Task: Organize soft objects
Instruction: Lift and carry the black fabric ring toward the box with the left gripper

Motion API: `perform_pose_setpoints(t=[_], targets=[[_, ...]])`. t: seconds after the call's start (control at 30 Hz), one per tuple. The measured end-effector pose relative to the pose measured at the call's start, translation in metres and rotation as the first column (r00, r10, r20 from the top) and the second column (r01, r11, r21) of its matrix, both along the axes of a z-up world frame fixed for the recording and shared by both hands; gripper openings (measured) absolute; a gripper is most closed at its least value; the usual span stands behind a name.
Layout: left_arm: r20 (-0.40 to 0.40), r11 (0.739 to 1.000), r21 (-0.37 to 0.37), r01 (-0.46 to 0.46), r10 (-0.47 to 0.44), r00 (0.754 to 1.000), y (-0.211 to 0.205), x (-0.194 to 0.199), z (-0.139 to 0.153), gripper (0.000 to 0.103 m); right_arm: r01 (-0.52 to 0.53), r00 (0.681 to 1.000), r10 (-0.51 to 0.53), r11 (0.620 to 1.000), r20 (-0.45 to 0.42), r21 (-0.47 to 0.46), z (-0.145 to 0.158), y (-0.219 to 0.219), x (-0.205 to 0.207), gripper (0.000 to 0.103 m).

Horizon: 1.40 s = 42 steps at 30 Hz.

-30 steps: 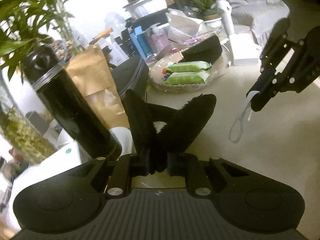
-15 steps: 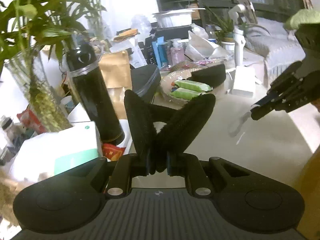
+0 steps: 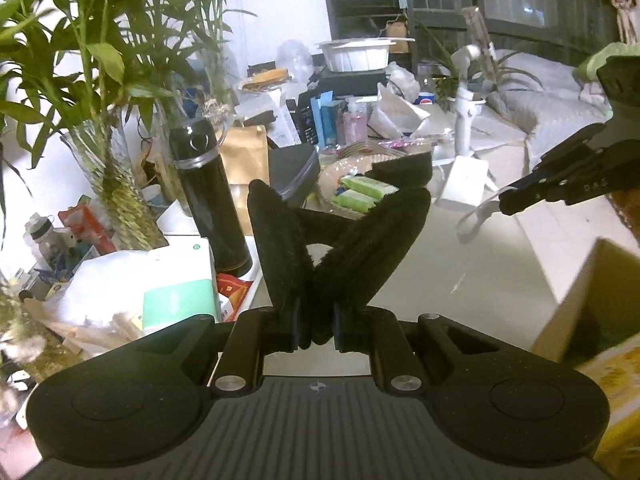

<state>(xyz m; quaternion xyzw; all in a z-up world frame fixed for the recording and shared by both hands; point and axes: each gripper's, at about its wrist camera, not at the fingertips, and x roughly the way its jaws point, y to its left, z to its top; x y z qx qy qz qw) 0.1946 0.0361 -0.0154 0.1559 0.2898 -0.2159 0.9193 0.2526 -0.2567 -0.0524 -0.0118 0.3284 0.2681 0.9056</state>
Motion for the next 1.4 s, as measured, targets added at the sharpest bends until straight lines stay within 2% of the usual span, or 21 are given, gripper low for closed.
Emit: perform_pose_setpoints(t=[0.27, 0.43, 0.53, 0.8, 1.13, 1.4], targets=[[-0.012, 1.000, -0.024, -0.012, 0.012, 1.000, -0.002, -0.042, 0.031, 0.015, 0.001, 1.000, -0.001, 1.000, 0.025, -0.005, 0.027, -0.003, -0.036, 0.015], [-0.023, 1.000, -0.021, -0.010, 0.010, 1.000, -0.002, -0.064, 0.042, 0.015, -0.002, 0.999, 0.002, 1.000, 0.042, 0.001, 0.043, -0.006, -0.060, 0.015], [0.000, 1.000, 0.004, 0.007, -0.007, 1.000, -0.004, -0.080, 0.047, 0.015, -0.007, 0.999, 0.006, 1.000, 0.053, 0.010, 0.051, -0.007, -0.072, 0.015], [0.008, 1.000, -0.014, 0.017, -0.016, 1.000, -0.001, -0.116, 0.063, 0.016, -0.028, 0.995, 0.025, 0.999, 0.098, 0.023, 0.075, -0.008, -0.105, 0.015], [-0.019, 0.999, -0.040, 0.032, -0.033, 0.999, -0.003, -0.158, 0.069, 0.016, -0.025, 0.992, 0.020, 0.999, 0.121, 0.039, 0.087, -0.016, -0.138, 0.015], [-0.086, 0.996, -0.075, 0.056, -0.063, 0.994, -0.007, -0.180, 0.058, 0.016, -0.018, 0.993, 0.012, 0.998, 0.121, 0.052, 0.090, -0.022, -0.153, 0.015]])
